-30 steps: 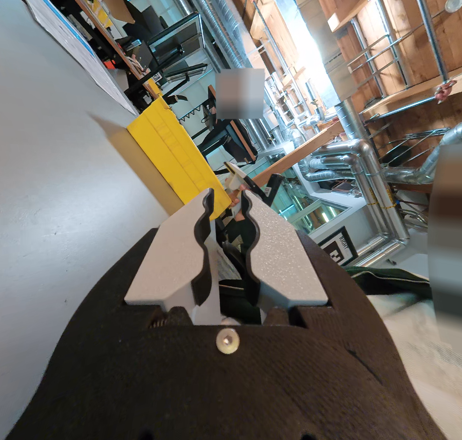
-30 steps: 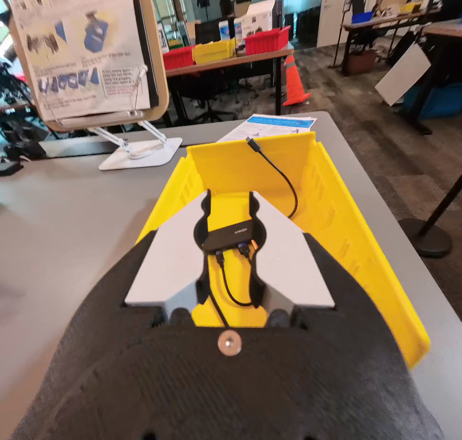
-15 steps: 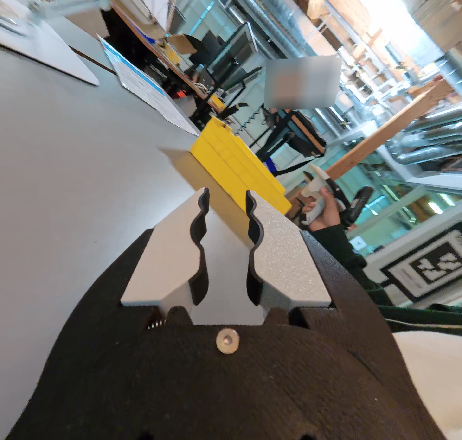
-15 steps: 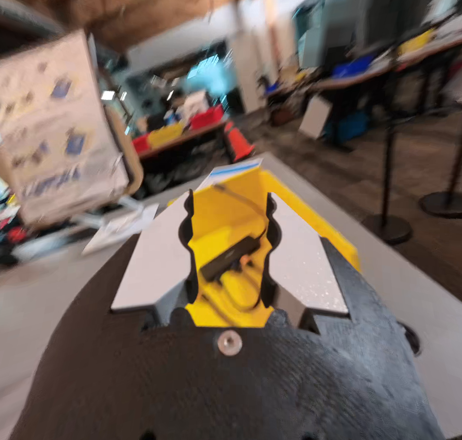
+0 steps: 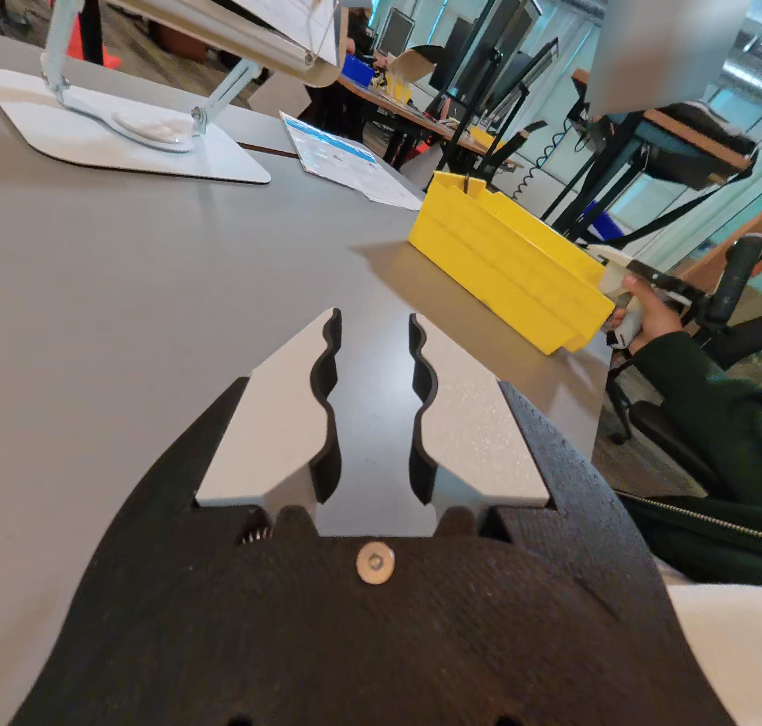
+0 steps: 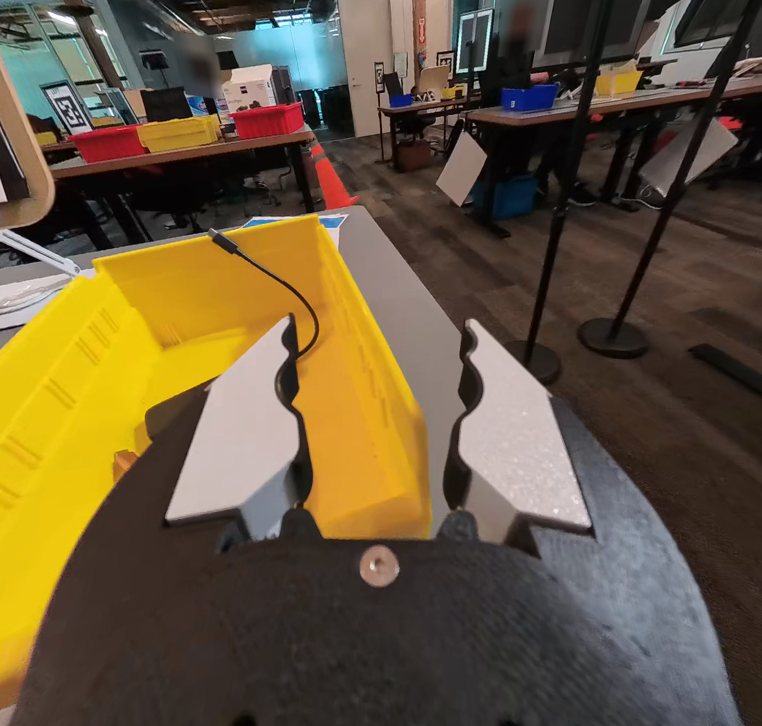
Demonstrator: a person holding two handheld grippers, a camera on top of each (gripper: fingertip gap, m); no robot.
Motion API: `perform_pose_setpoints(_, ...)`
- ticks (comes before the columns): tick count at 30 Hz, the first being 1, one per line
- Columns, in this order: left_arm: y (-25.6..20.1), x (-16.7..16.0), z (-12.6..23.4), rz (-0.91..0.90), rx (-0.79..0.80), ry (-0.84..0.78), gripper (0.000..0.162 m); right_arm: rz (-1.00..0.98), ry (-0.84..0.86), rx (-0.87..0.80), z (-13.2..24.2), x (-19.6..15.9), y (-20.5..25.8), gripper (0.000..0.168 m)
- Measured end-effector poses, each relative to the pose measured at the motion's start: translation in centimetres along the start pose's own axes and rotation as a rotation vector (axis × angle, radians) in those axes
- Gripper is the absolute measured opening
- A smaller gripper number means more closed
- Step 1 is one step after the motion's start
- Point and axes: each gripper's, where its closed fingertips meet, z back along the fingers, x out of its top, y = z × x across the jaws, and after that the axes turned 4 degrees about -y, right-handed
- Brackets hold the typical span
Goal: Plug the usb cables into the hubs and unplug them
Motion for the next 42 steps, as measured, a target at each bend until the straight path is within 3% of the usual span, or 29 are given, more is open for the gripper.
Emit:
perform_pose_setpoints(5, 0.6, 0.2, 1.2, -0.006, 0.026, -0.030, 0.041, -0.032, 0.012, 0.057, -0.3, -0.1, 0.2, 0.055)
perform_pose_setpoints(7, 1.4, 0.1, 1.6, 0.020, 0.035, -0.011, 0.045, -0.053, 0.011, 0.056, -0.3, -0.2, -0.1, 0.052)
perform_pose_setpoints(16, 3.2, 1.0, 2.3, 0.191, 0.044, -0.060, 0.044, -0.126, 0.136, 0.058, -1.2, -2.7, -0.3, 0.066)
perform_pose_setpoints(42, 3.1, 0.0, 1.5, 0.233, 0.033, -0.009, 0.043, -0.394, 0.177, 0.130, -1.0, -4.1, -0.4, 0.056)
